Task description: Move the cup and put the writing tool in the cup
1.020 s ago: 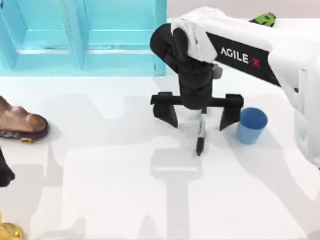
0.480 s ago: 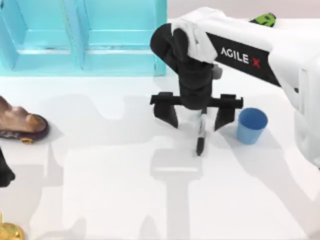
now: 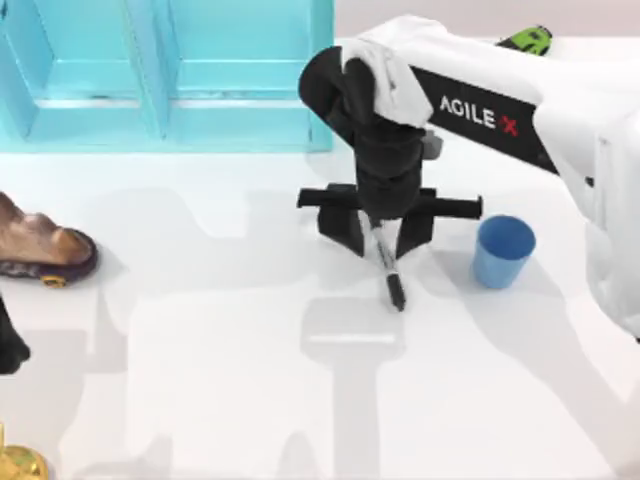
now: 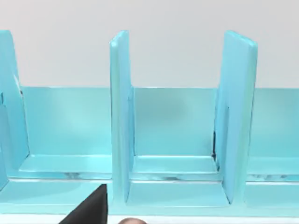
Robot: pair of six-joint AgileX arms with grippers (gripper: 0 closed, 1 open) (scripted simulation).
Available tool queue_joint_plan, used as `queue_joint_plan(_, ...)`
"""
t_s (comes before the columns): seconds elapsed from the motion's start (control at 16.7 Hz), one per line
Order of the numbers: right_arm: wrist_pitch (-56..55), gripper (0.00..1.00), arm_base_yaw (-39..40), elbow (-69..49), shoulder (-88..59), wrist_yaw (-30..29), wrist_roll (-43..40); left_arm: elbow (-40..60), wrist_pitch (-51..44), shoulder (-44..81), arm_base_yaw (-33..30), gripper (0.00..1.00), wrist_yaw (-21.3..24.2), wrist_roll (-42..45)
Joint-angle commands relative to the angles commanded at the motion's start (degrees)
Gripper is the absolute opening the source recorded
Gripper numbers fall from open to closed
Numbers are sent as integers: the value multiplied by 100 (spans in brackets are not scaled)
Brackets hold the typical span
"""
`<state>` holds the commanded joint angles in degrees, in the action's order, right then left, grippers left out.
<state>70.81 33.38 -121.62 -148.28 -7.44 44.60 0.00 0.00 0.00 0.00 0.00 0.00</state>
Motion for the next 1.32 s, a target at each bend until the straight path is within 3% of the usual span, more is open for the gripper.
queue_joint_plan(0.66,-5,0,100,-116,380,222,235,0,0,0,0,100,0,0)
queue_joint_plan(1.32,598,0,877,1612,2669,277,937,0,0,0,0,100,0,0)
